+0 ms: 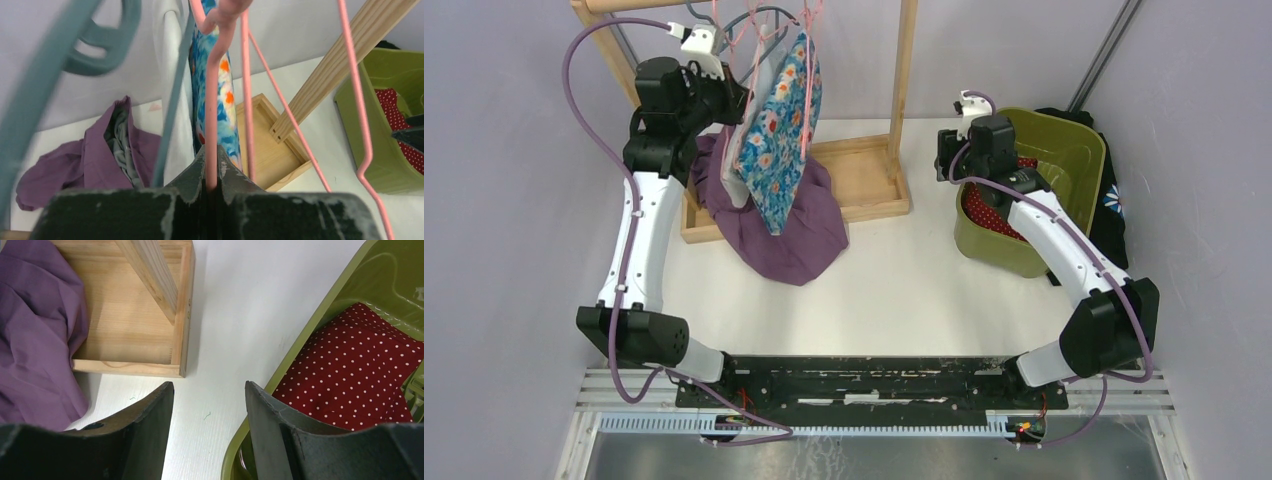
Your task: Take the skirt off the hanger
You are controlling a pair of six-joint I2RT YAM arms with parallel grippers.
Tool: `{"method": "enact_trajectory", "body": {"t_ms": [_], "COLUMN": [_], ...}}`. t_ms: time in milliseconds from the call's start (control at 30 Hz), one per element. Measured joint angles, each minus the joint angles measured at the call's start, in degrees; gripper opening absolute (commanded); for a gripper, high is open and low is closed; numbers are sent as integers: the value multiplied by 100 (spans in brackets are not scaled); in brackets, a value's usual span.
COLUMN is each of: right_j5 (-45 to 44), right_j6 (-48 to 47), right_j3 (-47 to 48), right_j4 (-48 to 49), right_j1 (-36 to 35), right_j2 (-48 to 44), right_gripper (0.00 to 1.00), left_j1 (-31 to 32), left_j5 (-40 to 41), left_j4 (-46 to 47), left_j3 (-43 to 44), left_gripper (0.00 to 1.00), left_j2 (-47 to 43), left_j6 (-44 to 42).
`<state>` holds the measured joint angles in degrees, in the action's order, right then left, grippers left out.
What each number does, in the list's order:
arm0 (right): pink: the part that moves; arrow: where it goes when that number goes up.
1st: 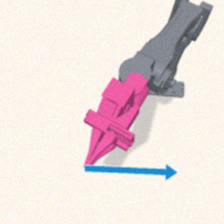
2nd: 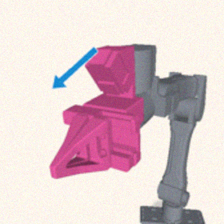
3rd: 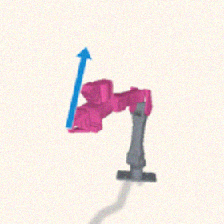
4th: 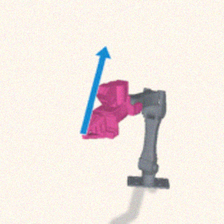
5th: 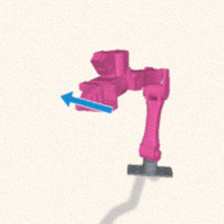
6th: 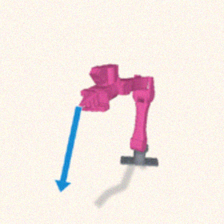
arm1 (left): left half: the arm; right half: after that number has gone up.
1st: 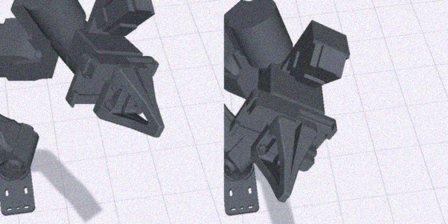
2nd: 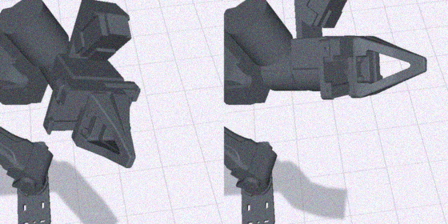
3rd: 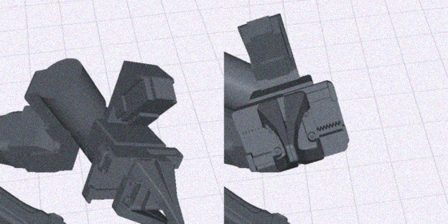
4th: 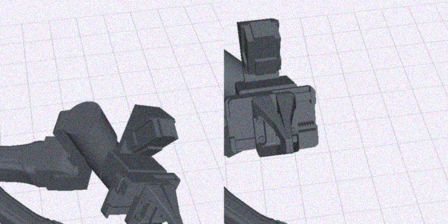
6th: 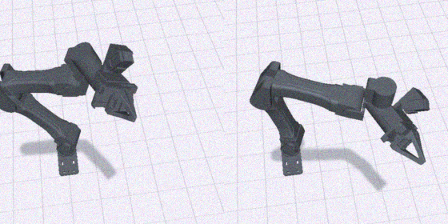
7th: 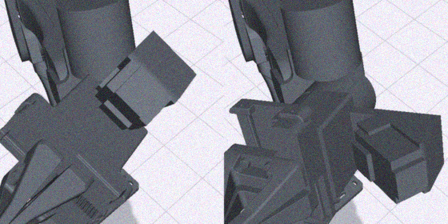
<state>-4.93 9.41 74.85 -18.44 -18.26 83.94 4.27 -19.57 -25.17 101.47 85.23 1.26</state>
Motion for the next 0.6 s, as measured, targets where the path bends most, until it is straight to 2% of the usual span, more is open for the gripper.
{"method": "enact_trajectory", "body": {"t_ms": [300,600], "right_j5": [50,48], "right_j6": [0,0], "right_j3": [-52,-118], "right_j4": [17,81], "right_j1": [0,0], "right_j2": [0,0], "right_gripper": [60,60], "left_j1": [0,245], "left_j5": [39,-7], "left_j4": [-46,-85], "left_j3": [-726,-968], "left_gripper": [3,3], "left_j2": [-9,72], "left_j6": [0,0]}}
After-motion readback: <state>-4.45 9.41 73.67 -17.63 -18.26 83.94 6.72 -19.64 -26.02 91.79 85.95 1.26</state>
